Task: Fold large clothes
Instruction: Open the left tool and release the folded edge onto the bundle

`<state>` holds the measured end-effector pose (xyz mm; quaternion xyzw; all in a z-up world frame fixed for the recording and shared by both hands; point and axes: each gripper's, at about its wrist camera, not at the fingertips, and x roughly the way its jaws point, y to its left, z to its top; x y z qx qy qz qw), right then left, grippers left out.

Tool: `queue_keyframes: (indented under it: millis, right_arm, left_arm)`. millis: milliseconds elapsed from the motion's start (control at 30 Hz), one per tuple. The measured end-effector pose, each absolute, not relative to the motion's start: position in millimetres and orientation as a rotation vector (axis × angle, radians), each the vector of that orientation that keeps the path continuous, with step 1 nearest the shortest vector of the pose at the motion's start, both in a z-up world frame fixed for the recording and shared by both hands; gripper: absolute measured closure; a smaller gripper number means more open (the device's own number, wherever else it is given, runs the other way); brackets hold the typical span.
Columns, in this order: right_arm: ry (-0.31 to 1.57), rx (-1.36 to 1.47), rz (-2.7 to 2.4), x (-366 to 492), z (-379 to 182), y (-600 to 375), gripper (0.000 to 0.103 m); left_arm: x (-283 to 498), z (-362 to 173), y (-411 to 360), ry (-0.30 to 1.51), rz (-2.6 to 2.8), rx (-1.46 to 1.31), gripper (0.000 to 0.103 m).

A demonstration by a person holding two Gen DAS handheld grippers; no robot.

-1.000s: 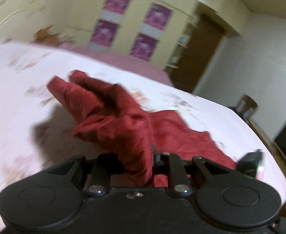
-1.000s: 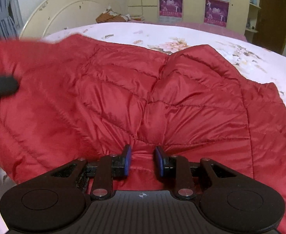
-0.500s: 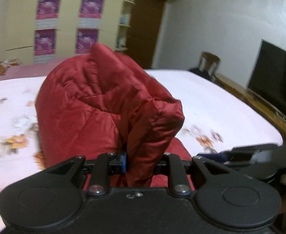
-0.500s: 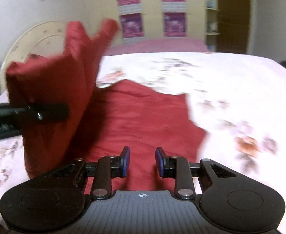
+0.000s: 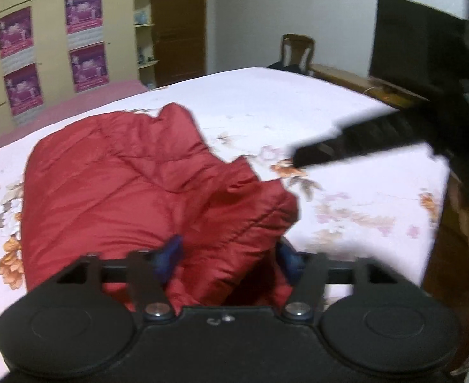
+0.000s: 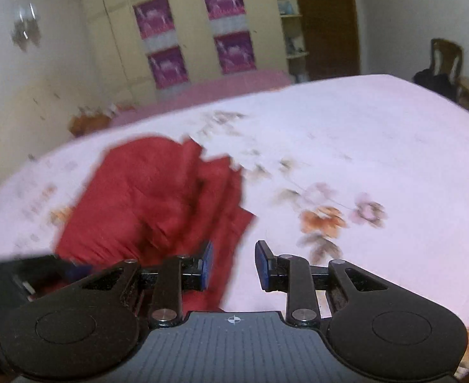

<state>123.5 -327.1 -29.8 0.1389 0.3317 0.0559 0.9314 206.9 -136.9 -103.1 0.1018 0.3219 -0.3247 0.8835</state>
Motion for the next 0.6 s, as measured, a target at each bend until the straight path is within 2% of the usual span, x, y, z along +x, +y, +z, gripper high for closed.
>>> queue_keyframes:
  millis: [67,100,133,167,300,333,367,433,500,533,600]
  right_arm:
    - [0.679,0.289,0.171,130,-24,-321,0.072]
    - [0.687,0.283,0.192,136,-23,-316,0.066]
    - [0.692,0.28,0.205,139,-23,-311,0.038]
    - [0.692,0.278,0.224,140,-23,-305,0.025]
    - [0.704,0.253,0.282,143,-27,-289,0.025]
    - [0.713,0.253,0.291,144,-30,-287,0.031]
    - [0.727,0.256,0.301,146,-33,-285,0.046]
    - [0.763,0.279,0.31,153,-45,-284,0.063]
    - [0.792,0.296,0.309,154,-53,-284,0.069]
    - [0.801,0.303,0.311,155,-56,-285,0.081]
    - [0.802,0.31,0.311,151,-56,-286,0.09]
  left_arm:
    - [201,-99,-134,0.658,-0.685,0.214,0.029]
    - [198,-98,-134,0.66,-0.685,0.215,0.029]
    - [195,-97,-133,0.667,-0.684,0.207,0.029]
    - [194,-94,-128,0.669,-0.677,0.198,0.029]
    - [186,-79,-92,0.656,-0.595,0.137,0.025]
    - [184,-75,-79,0.647,-0.567,0.118,0.025]
    - [184,-72,-68,0.64,-0.539,0.101,0.025]
    - [188,-67,-45,0.631,-0.467,0.046,0.023]
    - [199,-67,-31,0.629,-0.398,0.007,0.021]
    - [211,-68,-28,0.641,-0.359,-0.001,0.022]
    - [231,-75,-28,0.654,-0.328,-0.012,0.025]
